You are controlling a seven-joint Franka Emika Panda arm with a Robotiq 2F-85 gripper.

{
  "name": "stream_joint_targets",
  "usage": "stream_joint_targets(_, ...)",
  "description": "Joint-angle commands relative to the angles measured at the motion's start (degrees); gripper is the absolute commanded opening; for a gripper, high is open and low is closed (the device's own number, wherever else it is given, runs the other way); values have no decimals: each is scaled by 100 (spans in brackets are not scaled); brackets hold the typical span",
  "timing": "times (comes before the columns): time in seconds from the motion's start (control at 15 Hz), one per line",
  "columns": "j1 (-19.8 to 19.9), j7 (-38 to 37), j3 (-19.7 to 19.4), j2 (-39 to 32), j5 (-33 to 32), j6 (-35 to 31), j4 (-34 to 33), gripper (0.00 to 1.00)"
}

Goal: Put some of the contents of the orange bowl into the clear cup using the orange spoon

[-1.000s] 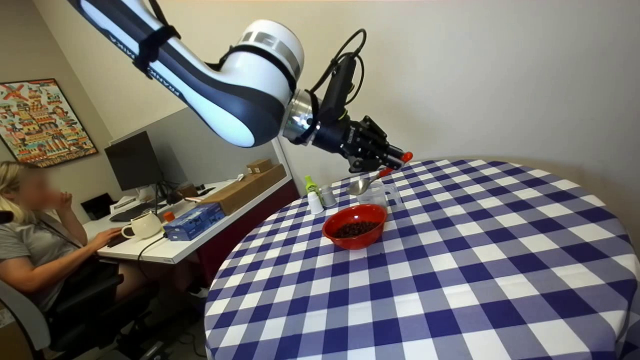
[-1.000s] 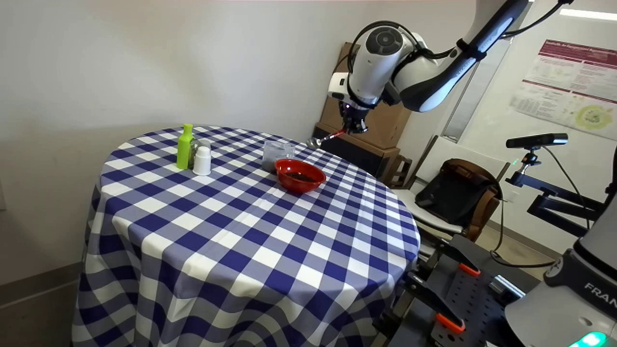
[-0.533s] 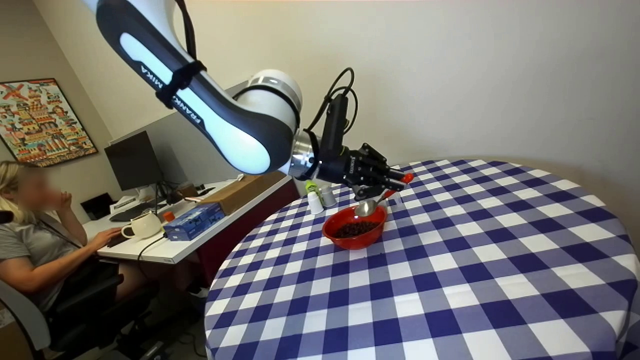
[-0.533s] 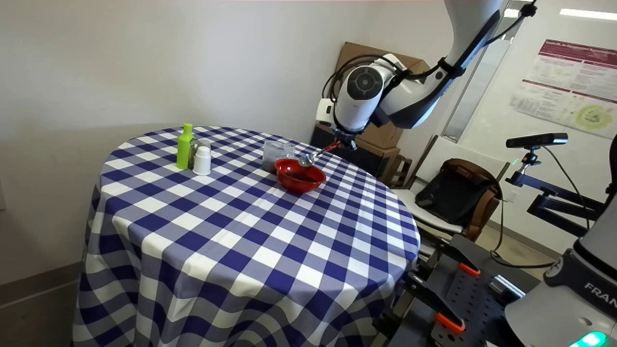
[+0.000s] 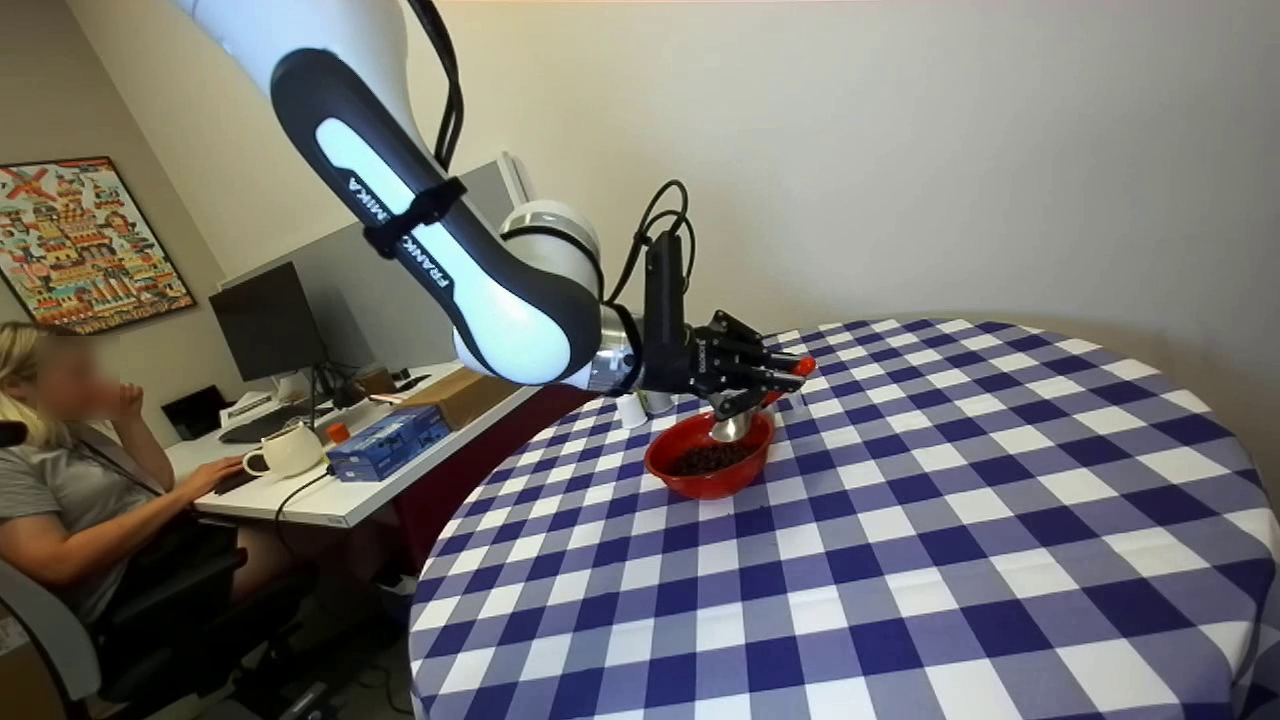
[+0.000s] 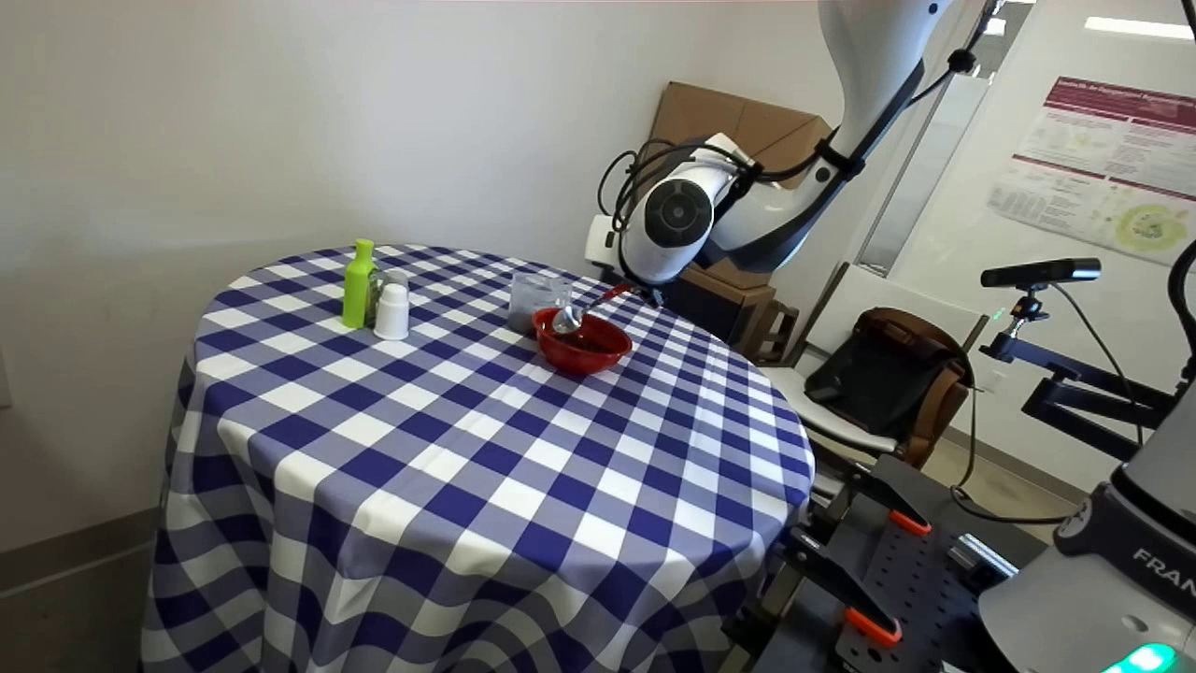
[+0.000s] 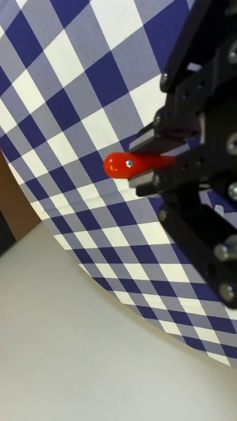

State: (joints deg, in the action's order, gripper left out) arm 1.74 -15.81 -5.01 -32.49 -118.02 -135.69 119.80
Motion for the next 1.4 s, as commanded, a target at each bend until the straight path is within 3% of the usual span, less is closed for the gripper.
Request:
stream_joint_targets(0.0, 224, -270, 269, -217, -501, 328, -106, 5)
stream_joint_targets(0.33, 373, -285, 420, -230, -763, 377, 69, 5)
stream_joint_targets(0.73, 412, 17, 470, -165, -458, 384, 256, 5)
stream_joint_targets(1.0, 417, 342, 464, -126, 3, 351, 220, 5)
stream_joint_targets(1.33, 393, 1073, 480, -34, 1032, 303, 186, 5)
